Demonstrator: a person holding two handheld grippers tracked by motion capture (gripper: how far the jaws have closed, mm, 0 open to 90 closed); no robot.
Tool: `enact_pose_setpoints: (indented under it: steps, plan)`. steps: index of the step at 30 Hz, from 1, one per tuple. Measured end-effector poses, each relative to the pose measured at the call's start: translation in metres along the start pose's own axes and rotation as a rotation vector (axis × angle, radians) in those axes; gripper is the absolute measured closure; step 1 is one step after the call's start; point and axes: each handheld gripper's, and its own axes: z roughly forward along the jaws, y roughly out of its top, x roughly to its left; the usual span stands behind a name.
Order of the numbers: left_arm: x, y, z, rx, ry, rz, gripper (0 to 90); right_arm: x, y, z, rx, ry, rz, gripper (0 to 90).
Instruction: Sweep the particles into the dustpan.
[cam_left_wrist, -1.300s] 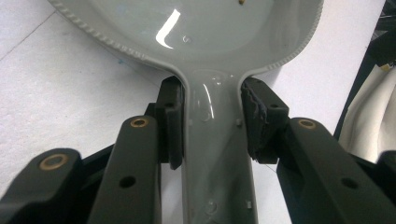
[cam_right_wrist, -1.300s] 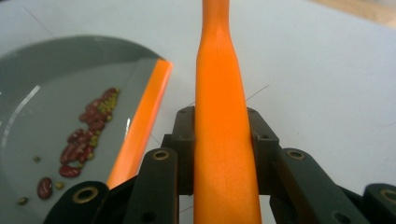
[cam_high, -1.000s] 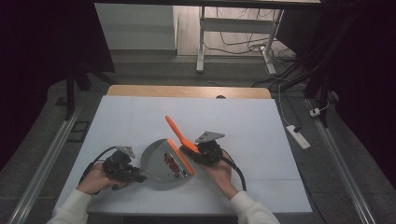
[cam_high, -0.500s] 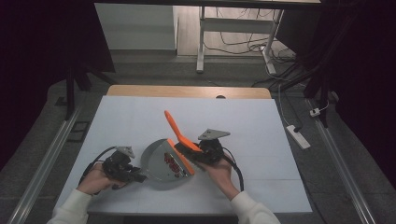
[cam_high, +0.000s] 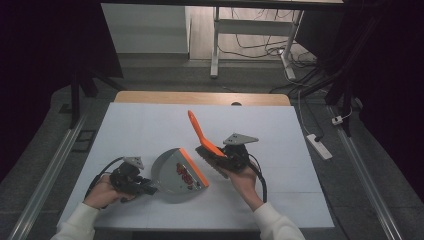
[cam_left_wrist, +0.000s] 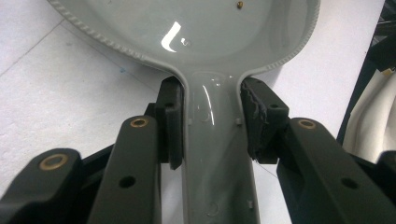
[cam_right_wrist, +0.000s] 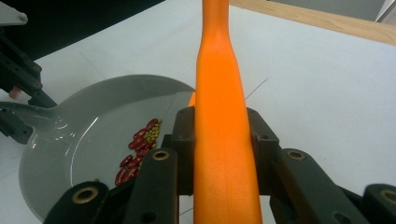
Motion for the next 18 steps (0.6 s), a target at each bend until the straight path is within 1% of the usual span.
enact_pose_setpoints:
  steps: [4, 9, 13, 18]
  plan:
    - [0.000, -0.001, -0.001, -0.018, 0.013, 0.000, 62.4, -0.002, 0.001, -0.002, -0.009, -0.003, -0.001, 70.1]
    - [0.001, -0.002, -0.004, -0.048, 0.016, -0.003, 62.4, -0.006, 0.002, -0.006, -0.019, -0.009, 0.012, 70.1]
    - [0.000, -0.002, -0.007, -0.074, 0.021, -0.010, 62.4, -0.008, 0.003, -0.011, -0.027, -0.022, 0.006, 70.1]
    - [0.000, -0.003, -0.011, -0.113, 0.025, -0.023, 62.4, -0.011, 0.004, -0.018, -0.041, -0.023, -0.005, 70.1]
